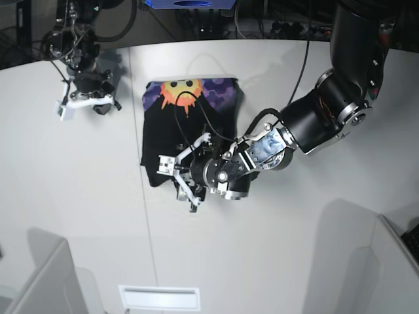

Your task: Fold the T-shirt properly

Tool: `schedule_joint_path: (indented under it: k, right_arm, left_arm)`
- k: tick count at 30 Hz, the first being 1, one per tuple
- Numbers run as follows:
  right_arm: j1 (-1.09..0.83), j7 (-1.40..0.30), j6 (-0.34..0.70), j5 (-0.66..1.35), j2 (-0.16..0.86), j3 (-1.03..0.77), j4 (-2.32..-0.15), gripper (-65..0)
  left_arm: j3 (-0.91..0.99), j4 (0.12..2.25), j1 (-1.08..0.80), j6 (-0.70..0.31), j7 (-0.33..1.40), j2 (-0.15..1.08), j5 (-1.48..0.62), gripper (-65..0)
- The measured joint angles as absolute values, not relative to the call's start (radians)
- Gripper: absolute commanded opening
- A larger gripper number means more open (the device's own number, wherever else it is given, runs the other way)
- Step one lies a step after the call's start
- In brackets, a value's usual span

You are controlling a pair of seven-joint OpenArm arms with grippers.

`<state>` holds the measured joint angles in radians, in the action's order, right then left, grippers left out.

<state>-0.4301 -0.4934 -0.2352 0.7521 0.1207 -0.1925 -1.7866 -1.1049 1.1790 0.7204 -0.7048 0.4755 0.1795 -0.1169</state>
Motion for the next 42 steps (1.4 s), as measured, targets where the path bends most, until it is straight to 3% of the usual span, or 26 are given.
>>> schedule_joint_path:
  k: [5, 10, 13, 16, 17, 28, 34, 42]
  right_arm:
    - [-0.43, -0.493, -0.235, 0.752, 0.12, -0.192, -1.787, -65.0]
    - [-0.43, -0.495, -0.235, 0.727, 0.152, -0.186, -1.787, -65.0]
    - [-0.434, -0.493, -0.235, 0.659, 0.161, -0.186, -1.814, -65.0]
    - [-0.441, -0.496, -0.219, 0.606, 0.155, -0.181, -1.862, -65.0]
    - [-0.445, -0.497, -0.189, 0.594, 0.157, -0.181, -1.872, -65.0]
    - [-0.488, -0.465, 0.115, 0.437, 0.158, -0.186, -1.911, -65.0]
    - [-0.64, -0.113, 0.159, 0.35, 0.16, -0.183, -1.912, -65.0]
    - [-0.757, -0.029, 0.202, 0.348, 0.162, -0.19, -1.913, -65.0]
  left_arm:
    - [-1.047, 1.188, 0.743, -0.707, 0.489, 0.177, -0.123, -18.4]
    - [-0.751, 1.329, 0.685, -0.704, 0.636, 0.173, -0.121, -19.6]
    - [-0.58, 1.465, 0.589, -0.703, 0.678, 0.183, -0.11, -33.7]
    - [-0.446, 1.598, 0.458, -0.71, 0.69, 0.237, -0.129, -61.4]
    - [-0.393, 1.63, 0.411, -0.709, 0.693, 0.259, -0.12, -65.0]
    - [0.206, 1.964, -0.126, -0.704, 0.666, 0.316, -0.116, -65.0]
    - [0.377, 1.884, -0.403, -0.701, 0.233, 0.313, -0.113, -65.0]
    - [0.51, 1.699, -0.638, -0.701, -0.085, 0.309, -0.108, -65.0]
